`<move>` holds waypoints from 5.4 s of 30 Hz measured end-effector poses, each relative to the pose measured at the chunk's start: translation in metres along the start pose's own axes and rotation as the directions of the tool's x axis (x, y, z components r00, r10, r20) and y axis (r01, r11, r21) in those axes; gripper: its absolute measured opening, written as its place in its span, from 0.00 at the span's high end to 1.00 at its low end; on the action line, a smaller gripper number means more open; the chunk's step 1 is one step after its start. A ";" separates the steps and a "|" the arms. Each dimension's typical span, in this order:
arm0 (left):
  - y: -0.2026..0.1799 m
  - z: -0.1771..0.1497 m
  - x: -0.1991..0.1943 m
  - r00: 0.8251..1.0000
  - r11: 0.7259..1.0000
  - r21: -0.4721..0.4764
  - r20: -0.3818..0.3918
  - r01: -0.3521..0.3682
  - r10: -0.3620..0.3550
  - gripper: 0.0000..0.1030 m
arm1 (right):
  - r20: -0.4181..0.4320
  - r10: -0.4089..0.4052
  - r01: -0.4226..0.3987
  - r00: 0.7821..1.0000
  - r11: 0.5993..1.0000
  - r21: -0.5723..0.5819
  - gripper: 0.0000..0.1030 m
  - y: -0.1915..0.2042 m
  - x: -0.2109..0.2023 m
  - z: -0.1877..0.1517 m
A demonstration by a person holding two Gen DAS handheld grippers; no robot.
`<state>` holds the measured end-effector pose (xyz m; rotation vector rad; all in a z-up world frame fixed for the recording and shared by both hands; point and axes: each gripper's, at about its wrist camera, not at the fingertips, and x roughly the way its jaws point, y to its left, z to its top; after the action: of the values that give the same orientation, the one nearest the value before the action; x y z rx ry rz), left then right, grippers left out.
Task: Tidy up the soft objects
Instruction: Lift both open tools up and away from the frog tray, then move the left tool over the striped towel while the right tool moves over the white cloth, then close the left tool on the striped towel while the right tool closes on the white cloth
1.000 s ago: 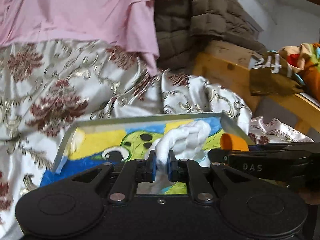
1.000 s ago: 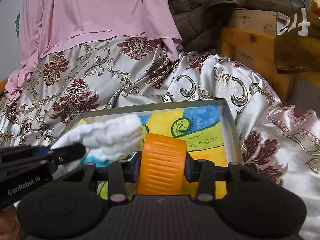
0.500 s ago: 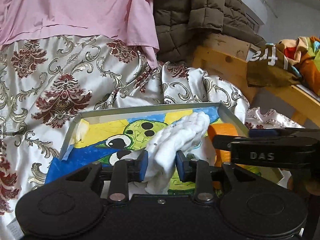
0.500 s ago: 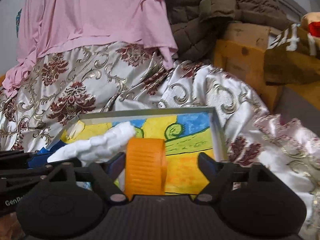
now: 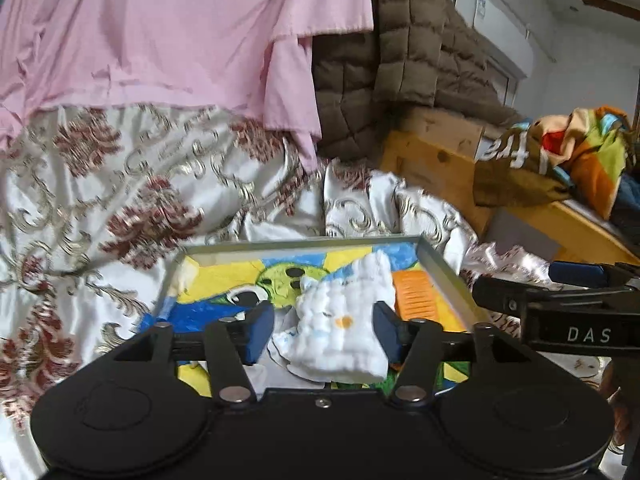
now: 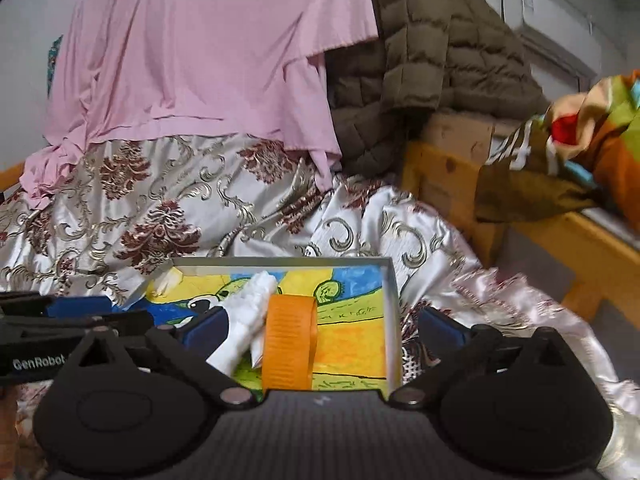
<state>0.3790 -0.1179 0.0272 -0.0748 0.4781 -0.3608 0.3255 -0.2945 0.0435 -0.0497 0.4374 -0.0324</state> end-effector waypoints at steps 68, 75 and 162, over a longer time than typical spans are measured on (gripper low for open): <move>0.057 -0.175 -0.244 0.969 0.961 0.132 -0.007 -0.243 0.247 0.01 | -0.017 0.162 -0.161 0.987 0.986 0.029 0.00 0.127 -0.199 -0.185; 0.062 -0.175 -0.233 0.972 0.964 0.153 -0.061 -0.216 0.228 0.01 | -0.062 0.193 -0.189 0.979 0.980 0.053 0.00 0.129 -0.186 -0.188; 0.135 -0.139 -0.113 0.915 0.980 -0.050 -0.353 0.191 -0.196 0.12 | -0.237 0.265 -0.281 0.935 0.959 -0.036 0.00 0.154 -0.086 -0.199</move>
<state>0.2649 0.0504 -0.0681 -0.0706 0.8376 -0.5708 0.1664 -0.1457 -0.1086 -0.0531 0.6750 0.2538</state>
